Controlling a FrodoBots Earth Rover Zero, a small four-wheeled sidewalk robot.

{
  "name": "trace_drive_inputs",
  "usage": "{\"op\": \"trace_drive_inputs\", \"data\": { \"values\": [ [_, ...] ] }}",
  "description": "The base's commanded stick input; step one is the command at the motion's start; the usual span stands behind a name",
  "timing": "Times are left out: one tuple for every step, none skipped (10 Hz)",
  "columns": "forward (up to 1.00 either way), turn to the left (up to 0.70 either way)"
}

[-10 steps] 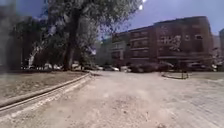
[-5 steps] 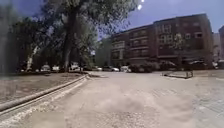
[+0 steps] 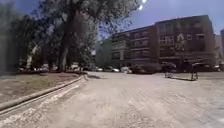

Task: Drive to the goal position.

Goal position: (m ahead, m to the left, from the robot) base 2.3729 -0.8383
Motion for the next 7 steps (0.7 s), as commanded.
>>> {"op": "trace_drive_inputs", "data": {
  "values": [
    [0.85, 0.0],
    [0.85, 0.0],
    [0.85, 0.0],
    [0.85, 0.0],
    [0.85, 0.0],
    [0.85, 0.0],
    [0.85, 0.0]
  ]
}}
